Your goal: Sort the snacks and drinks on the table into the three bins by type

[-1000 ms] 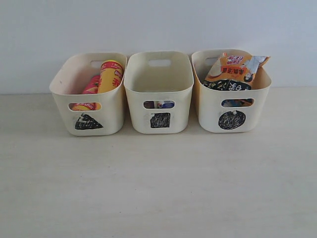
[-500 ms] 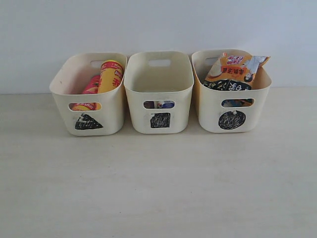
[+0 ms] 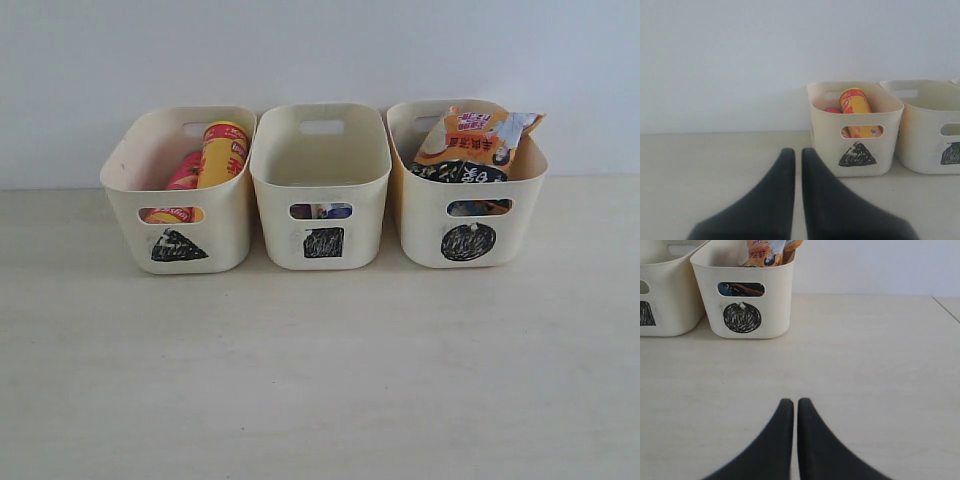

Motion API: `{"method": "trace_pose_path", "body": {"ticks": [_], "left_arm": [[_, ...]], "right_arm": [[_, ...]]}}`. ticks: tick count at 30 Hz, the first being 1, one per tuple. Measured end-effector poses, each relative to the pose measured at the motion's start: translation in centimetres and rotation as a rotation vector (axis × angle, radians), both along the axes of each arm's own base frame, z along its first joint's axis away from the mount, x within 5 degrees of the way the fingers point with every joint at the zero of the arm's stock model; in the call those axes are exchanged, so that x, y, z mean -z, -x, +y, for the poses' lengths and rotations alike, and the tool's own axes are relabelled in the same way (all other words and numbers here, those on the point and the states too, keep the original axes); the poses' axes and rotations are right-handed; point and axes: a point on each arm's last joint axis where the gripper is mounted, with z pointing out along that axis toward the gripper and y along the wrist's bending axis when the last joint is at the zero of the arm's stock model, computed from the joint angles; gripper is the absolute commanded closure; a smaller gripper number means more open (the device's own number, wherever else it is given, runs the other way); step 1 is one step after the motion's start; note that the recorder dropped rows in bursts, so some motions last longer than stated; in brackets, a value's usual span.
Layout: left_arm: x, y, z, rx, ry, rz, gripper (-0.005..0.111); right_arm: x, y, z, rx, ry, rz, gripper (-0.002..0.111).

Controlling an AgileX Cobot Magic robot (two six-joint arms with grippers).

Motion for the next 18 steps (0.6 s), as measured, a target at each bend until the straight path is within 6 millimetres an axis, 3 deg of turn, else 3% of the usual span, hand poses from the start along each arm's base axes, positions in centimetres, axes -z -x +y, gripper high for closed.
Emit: {"method": "trace_pose_path", "body": {"ticks": [9,18], "left_arm": [[1.6,0.2,-0.1,0.007,-0.005,0.162,0.103],[1.8,0.3,-0.1,0.007,0.011,0.191,0.103]], "right_arm": [[0.0,0.0,0.0,0.000,0.000,0.000,0.108],[0.0,0.0,0.0,0.000,0.000,0.000,0.108]]}}
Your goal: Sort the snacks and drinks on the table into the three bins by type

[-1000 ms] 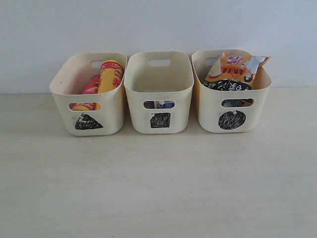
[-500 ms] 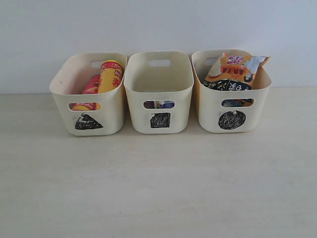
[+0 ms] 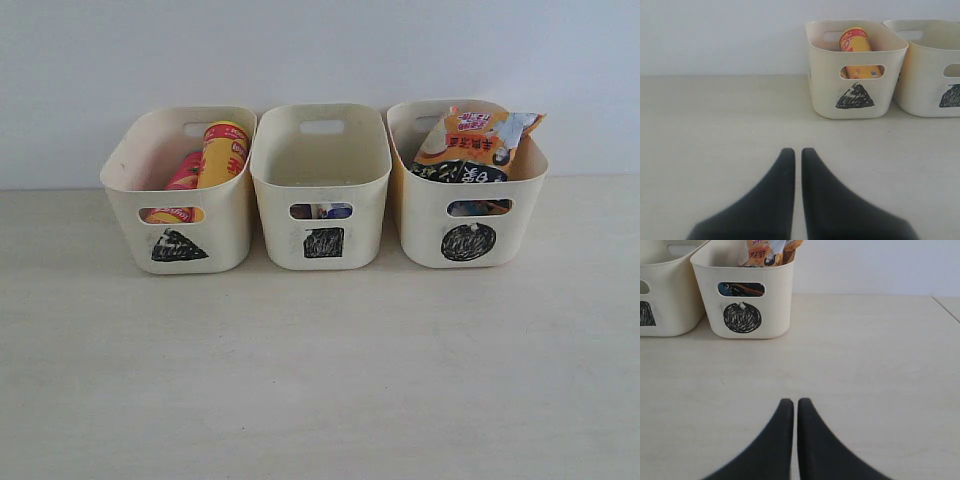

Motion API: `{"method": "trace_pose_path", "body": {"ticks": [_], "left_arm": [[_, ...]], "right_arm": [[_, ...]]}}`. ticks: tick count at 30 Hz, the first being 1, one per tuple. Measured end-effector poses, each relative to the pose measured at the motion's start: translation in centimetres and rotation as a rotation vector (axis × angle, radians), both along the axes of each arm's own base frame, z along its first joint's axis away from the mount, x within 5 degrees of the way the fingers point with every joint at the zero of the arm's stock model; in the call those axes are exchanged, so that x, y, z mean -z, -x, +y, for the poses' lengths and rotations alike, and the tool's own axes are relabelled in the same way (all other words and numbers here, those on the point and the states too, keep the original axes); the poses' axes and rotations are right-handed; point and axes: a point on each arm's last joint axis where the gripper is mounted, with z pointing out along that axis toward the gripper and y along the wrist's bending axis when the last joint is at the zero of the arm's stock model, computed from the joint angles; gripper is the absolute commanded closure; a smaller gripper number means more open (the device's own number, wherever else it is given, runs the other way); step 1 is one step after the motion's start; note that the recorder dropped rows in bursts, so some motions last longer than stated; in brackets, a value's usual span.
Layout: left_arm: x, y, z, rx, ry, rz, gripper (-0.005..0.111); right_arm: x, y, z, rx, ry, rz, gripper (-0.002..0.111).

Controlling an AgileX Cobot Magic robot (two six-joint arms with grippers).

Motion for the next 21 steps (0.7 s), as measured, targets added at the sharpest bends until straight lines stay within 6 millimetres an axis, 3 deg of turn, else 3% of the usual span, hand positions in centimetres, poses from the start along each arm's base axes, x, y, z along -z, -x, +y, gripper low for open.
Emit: {"method": "trace_pose_path", "body": {"ticks": [21], "left_arm": [[0.00,0.00,0.00,-0.002,0.011,0.000,0.103]], "right_arm": [[0.00,0.00,0.00,0.000,0.000,0.000,0.108]]}}
